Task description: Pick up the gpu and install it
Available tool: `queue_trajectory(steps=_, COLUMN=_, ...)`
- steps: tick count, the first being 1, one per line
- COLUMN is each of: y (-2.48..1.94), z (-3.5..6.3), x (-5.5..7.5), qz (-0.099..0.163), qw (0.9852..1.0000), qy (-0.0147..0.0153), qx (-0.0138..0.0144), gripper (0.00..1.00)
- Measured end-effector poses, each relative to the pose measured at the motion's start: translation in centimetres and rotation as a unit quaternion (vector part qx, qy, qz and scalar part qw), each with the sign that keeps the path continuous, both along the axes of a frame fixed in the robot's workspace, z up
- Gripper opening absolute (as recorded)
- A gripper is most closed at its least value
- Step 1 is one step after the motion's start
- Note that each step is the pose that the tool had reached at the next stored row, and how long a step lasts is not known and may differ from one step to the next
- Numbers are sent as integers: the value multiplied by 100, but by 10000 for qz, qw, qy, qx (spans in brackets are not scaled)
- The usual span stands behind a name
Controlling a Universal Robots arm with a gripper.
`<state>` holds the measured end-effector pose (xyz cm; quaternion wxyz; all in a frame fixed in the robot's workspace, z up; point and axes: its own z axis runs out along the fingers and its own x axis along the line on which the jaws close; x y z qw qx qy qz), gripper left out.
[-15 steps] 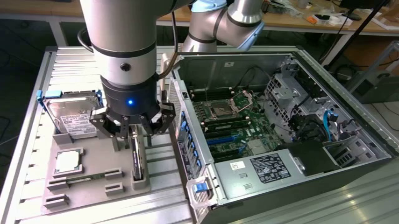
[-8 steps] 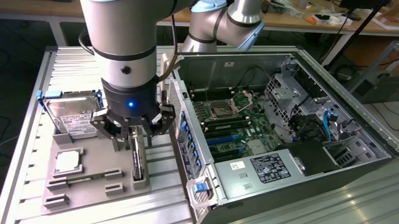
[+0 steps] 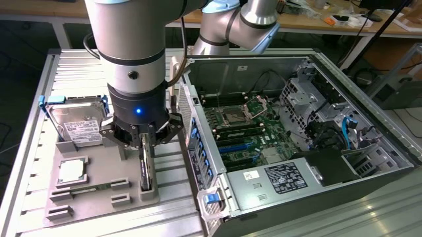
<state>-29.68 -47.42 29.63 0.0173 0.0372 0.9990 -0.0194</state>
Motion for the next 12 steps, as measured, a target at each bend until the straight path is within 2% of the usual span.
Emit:
queue_trajectory(steps=4, y=0, z=0, x=0, qz=0, qw=10000, qy=0, qx=0, gripper=27)
queue_trajectory(steps=6, y=0, z=0, x=0, qz=0, qw=10000, qy=0, qx=0, gripper=39)
queue_trajectory(steps=9, y=0, z=0, x=0, qz=0, qw=10000, qy=0, qx=-2, gripper=45)
queue_trajectory(steps=10, y=0, z=0, x=0, qz=0, qw=10000, qy=0, qx=-2, gripper=51)
queue_trajectory(steps=12, y=0, z=0, x=0, qz=0, qw=10000, qy=0, qx=-2, gripper=51)
